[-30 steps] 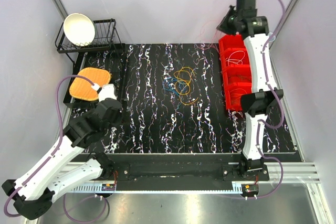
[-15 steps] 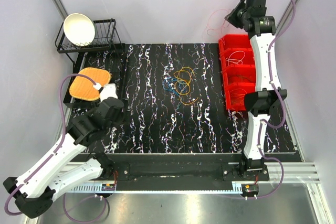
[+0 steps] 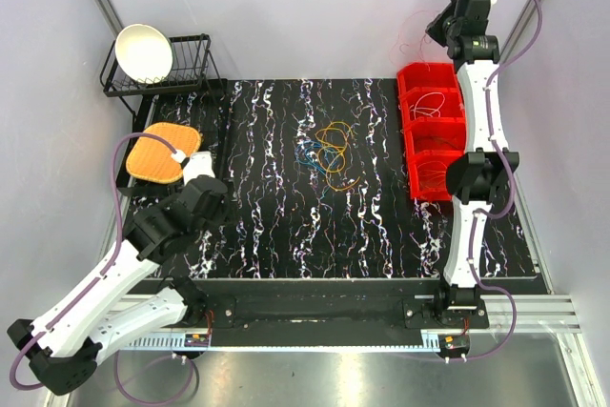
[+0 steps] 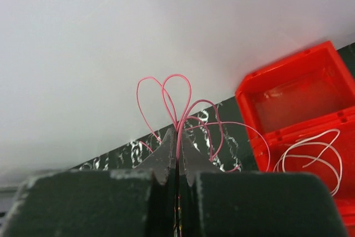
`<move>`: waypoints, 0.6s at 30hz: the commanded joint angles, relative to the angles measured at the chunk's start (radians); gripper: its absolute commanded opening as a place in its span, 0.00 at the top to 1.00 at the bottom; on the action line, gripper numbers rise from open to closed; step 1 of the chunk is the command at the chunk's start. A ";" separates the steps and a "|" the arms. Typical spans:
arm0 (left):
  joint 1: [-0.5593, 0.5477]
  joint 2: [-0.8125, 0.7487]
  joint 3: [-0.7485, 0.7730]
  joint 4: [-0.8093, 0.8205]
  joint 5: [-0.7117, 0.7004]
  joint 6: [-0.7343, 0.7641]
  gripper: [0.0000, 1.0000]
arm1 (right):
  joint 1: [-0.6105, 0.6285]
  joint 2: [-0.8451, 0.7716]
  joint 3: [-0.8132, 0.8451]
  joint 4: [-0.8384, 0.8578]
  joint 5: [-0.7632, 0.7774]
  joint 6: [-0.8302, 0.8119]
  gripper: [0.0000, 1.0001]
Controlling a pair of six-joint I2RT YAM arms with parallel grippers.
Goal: Untangle the cables
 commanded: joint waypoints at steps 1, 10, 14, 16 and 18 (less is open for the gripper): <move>0.008 -0.011 -0.003 0.029 -0.016 0.010 0.10 | -0.035 0.033 -0.009 0.171 0.072 -0.043 1.00; 0.016 -0.028 -0.003 0.034 -0.016 0.010 0.10 | -0.068 0.129 0.005 0.308 0.115 -0.035 1.00; 0.025 -0.031 -0.003 0.034 -0.012 0.011 0.10 | -0.071 0.152 0.005 0.365 0.145 -0.038 1.00; 0.036 -0.033 -0.003 0.042 -0.003 0.016 0.10 | -0.071 0.166 0.005 0.392 0.151 -0.040 1.00; 0.044 -0.036 -0.005 0.045 0.002 0.022 0.11 | -0.071 0.175 0.005 0.403 0.168 -0.040 1.00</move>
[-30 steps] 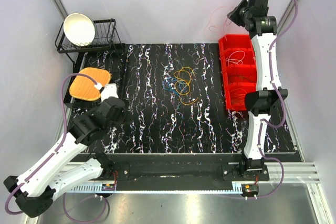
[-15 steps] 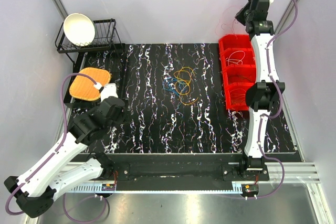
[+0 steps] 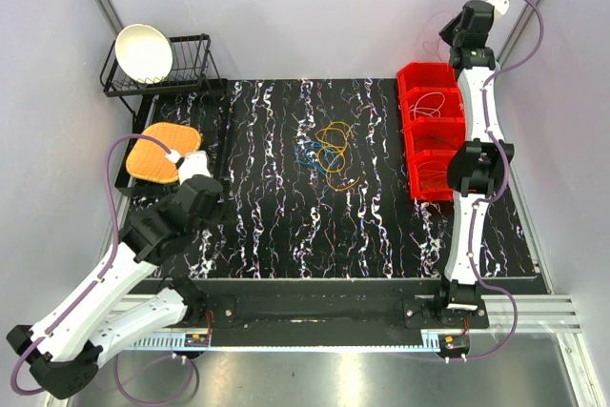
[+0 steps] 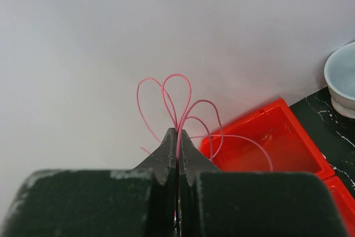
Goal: Untangle the cables
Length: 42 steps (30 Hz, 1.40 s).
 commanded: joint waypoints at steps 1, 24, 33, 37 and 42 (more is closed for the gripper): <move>0.018 -0.019 -0.005 0.047 0.005 0.023 0.11 | 0.006 0.014 0.018 0.122 0.060 -0.018 1.00; 0.043 -0.027 -0.008 0.055 0.015 0.028 0.12 | 0.001 0.027 0.004 0.185 0.020 0.029 0.00; 0.043 -0.025 -0.008 0.053 0.015 0.031 0.12 | 0.015 -0.119 -0.177 0.159 -0.112 0.101 0.00; 0.043 -0.022 -0.009 0.053 0.017 0.029 0.12 | 0.042 -0.185 -0.273 0.127 -0.184 0.100 0.00; 0.043 -0.024 -0.012 0.052 0.023 0.031 0.12 | 0.056 -0.298 -0.445 0.104 -0.296 0.138 0.00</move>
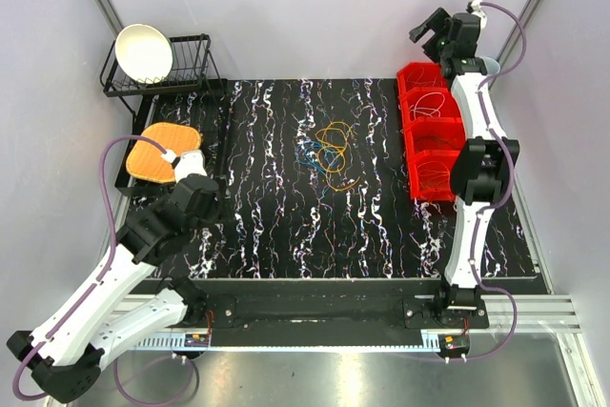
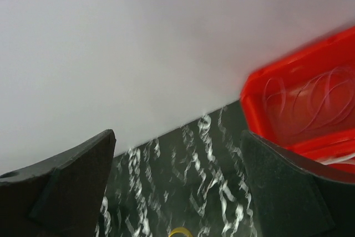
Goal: Untangle the cables
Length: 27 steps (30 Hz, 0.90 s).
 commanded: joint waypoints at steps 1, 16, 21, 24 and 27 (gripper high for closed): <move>0.005 -0.013 -0.010 0.045 0.012 0.011 0.12 | 0.023 -0.169 -0.136 -0.009 -0.147 0.045 0.00; 0.005 0.019 -0.013 0.045 0.024 0.003 0.12 | 0.128 -0.486 -0.680 0.023 -0.359 0.028 0.01; 0.004 0.021 -0.017 0.044 0.026 -0.003 0.12 | 0.172 -0.527 -0.769 -0.017 -0.390 0.010 0.04; 0.002 0.067 0.002 0.052 0.037 0.002 0.12 | 0.210 -0.579 -0.840 -0.017 -0.364 -0.002 0.04; 0.002 0.122 0.006 0.107 0.079 -0.008 0.12 | 0.235 -0.622 -0.894 -0.014 -0.338 -0.004 0.04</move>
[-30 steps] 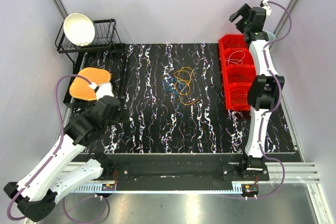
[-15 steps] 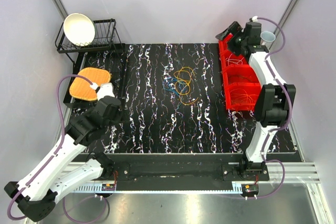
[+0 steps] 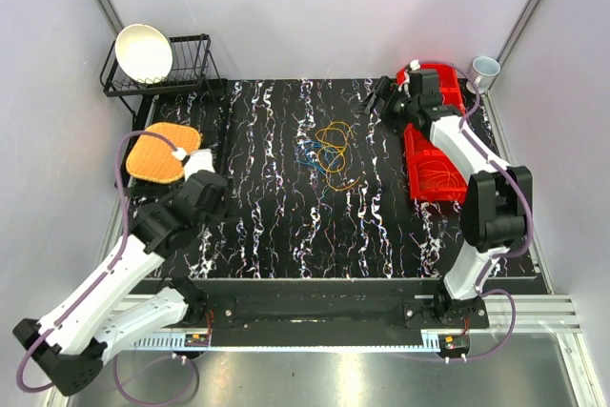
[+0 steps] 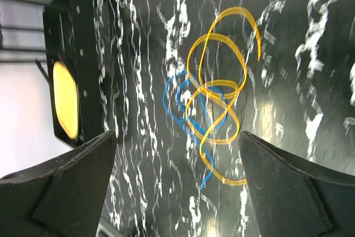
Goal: Untangle the cables
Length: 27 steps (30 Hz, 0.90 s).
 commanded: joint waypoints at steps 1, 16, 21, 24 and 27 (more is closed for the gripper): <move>0.002 0.083 0.021 0.136 0.073 -0.011 0.12 | 0.028 -0.114 -0.057 0.005 0.010 -0.030 0.04; 0.001 0.683 0.343 0.470 0.246 0.017 0.20 | 0.046 -0.379 -0.246 -0.171 0.294 0.038 0.05; 0.001 0.925 0.545 0.485 0.312 -0.022 0.22 | 0.048 -0.506 -0.307 -0.190 0.360 0.061 0.05; -0.001 1.049 0.666 0.477 0.324 -0.040 0.26 | 0.046 -0.556 -0.346 -0.188 0.360 0.068 0.05; -0.001 1.158 0.774 0.458 0.318 -0.052 0.27 | 0.048 -0.602 -0.373 -0.198 0.351 0.067 0.05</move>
